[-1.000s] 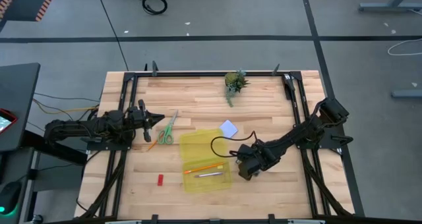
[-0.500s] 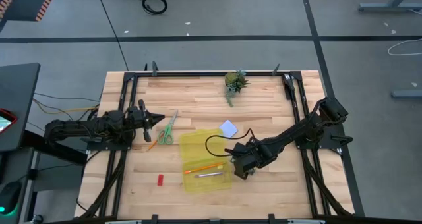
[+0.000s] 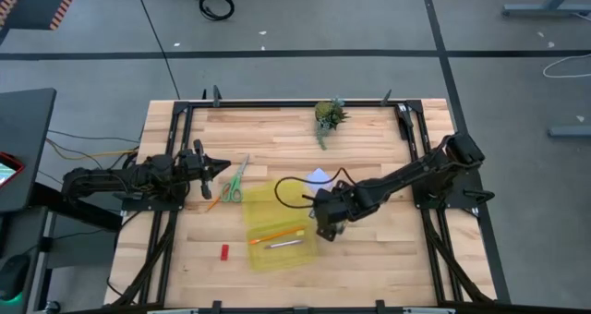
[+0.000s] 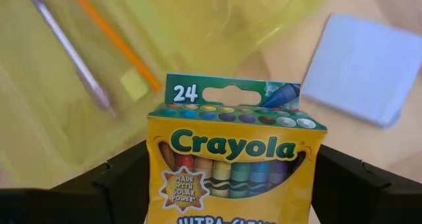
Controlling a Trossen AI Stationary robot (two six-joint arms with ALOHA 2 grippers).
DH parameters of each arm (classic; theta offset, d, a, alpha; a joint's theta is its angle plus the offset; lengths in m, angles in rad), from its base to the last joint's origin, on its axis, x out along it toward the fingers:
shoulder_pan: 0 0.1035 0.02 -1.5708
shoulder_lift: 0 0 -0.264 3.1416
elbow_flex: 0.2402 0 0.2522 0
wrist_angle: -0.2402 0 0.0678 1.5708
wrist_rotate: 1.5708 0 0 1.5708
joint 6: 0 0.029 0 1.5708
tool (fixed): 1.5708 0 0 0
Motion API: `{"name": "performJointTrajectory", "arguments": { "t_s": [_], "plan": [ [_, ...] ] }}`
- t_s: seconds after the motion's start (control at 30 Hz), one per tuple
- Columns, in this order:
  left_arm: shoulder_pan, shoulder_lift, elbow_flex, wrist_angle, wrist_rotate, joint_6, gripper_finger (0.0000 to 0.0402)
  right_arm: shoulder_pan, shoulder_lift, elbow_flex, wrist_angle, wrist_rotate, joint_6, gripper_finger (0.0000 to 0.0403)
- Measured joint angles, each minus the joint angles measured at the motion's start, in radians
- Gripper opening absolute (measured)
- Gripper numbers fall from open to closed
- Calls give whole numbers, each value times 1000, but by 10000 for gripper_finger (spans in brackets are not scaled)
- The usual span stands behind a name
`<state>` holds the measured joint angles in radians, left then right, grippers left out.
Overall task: Pack school essentials
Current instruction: Put the yellow crayon box into the yellow supply box
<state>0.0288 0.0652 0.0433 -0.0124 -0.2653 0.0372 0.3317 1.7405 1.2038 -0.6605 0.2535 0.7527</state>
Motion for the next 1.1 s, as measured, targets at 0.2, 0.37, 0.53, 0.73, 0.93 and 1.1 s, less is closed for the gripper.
{"name": "performJointTrajectory", "arguments": {
  "t_s": [0.2, 0.37, 0.53, 0.73, 0.93, 1.1],
  "plan": [
    [0, 0, 0, 0, 0, 0, 25, -16, 0, 13, -2, 1, -21, 337],
    [0, 0, 0, 0, 0, 0, 24, -17, 0, 13, 18, -20, -24, 337],
    [0, 0, 0, 0, 0, 0, 32, -16, 0, 13, 123, -42, -24, 337],
    [0, 0, 0, 0, 0, 0, 35, -16, 0, 15, 189, -46, -21, 337],
    [0, 0, 0, 0, 0, 0, 27, -17, 0, 42, 189, -45, -45, 337],
    [0, 0, 0, 0, 0, 0, 28, -22, 0, 63, 188, -26, -69, 337]
  ]
}}
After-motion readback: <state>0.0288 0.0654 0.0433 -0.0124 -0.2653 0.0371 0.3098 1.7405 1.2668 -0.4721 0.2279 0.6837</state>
